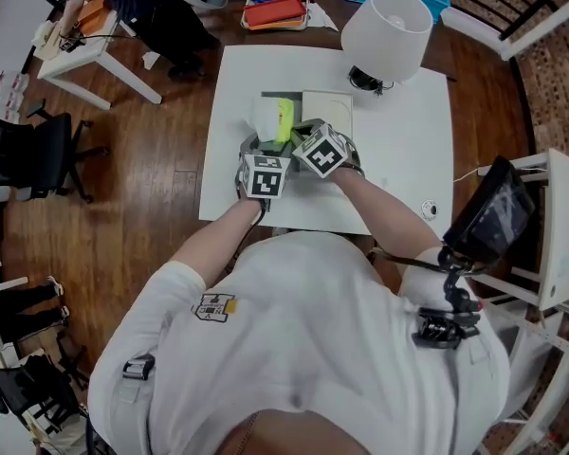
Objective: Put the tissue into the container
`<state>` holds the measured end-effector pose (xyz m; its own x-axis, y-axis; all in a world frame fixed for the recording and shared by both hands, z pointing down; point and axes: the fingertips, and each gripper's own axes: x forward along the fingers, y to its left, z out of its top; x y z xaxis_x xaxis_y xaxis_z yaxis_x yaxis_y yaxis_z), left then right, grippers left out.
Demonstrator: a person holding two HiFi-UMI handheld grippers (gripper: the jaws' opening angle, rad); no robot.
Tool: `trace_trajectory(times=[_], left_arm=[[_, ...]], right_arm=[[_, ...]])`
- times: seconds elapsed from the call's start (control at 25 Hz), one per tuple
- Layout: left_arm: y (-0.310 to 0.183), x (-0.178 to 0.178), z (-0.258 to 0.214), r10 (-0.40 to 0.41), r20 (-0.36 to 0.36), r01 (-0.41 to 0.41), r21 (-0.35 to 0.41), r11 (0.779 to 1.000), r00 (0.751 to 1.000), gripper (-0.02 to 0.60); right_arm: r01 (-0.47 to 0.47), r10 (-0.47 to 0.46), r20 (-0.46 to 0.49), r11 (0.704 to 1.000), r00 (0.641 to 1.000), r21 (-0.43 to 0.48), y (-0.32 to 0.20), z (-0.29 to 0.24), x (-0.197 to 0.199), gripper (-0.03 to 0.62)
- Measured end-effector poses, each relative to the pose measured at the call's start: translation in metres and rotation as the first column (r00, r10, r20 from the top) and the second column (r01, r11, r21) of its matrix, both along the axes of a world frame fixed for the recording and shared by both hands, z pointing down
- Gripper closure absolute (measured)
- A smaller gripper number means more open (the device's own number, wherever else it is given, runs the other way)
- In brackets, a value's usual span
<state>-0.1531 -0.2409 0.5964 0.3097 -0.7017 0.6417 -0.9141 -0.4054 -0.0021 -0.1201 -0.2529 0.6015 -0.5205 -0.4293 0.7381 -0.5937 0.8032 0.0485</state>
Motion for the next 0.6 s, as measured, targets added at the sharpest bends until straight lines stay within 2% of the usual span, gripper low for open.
trace_trajectory(times=[0.44,0.6], left_arm=[[0.002,0.001,0.029,0.023,0.01,-0.022,-0.086,0.996,1.0,0.285],[0.005,0.002,0.04,0.029,0.027,-0.026,-0.128,0.991,0.999,0.285]], right_arm=[[0.032,-0.038,-0.076,0.996,0.996,-0.082,0.003,0.028,0.001,0.594],[0.022,-0.025,-0.063,0.998,0.998,-0.054,0.0,0.019,0.005,0.594]])
